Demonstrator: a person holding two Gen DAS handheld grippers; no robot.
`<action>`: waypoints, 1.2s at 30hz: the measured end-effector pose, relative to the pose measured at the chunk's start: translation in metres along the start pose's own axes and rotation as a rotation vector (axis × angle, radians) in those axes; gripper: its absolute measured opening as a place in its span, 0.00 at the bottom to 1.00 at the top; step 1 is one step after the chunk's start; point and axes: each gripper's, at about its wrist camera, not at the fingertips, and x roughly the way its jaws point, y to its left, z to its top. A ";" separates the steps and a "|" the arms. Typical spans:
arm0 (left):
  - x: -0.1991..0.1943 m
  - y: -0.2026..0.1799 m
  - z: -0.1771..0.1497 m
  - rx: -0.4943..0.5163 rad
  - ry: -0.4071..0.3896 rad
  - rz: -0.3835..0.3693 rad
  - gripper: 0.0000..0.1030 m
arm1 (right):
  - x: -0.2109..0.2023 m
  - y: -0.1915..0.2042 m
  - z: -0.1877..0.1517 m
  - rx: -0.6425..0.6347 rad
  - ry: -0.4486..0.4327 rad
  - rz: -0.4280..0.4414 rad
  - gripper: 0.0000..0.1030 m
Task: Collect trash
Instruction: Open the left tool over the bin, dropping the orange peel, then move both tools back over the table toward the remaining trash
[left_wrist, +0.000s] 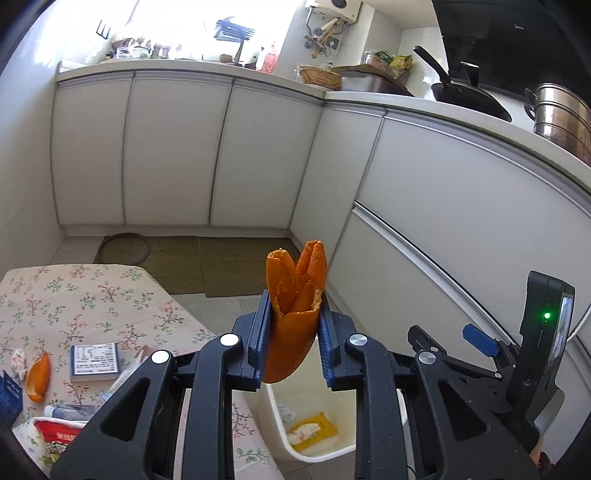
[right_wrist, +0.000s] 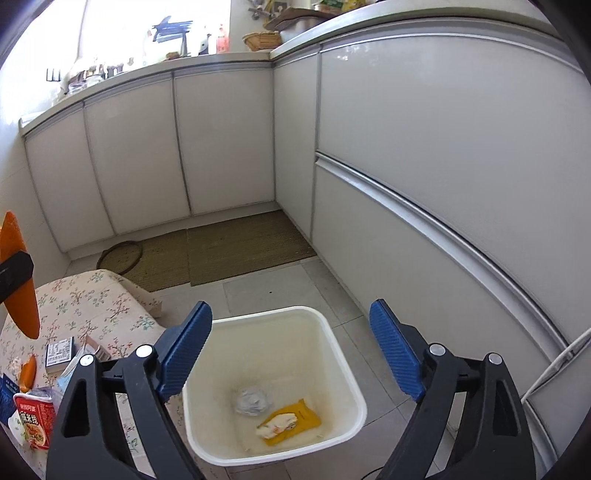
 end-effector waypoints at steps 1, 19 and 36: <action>0.006 -0.004 -0.002 0.000 0.016 -0.022 0.21 | 0.000 -0.007 0.001 0.014 -0.004 -0.019 0.84; 0.107 -0.065 -0.022 -0.014 0.230 -0.169 0.29 | -0.012 -0.105 0.007 0.231 -0.087 -0.323 0.93; 0.077 -0.067 -0.013 0.112 0.123 0.070 0.90 | -0.008 -0.092 0.013 0.222 -0.060 -0.322 0.93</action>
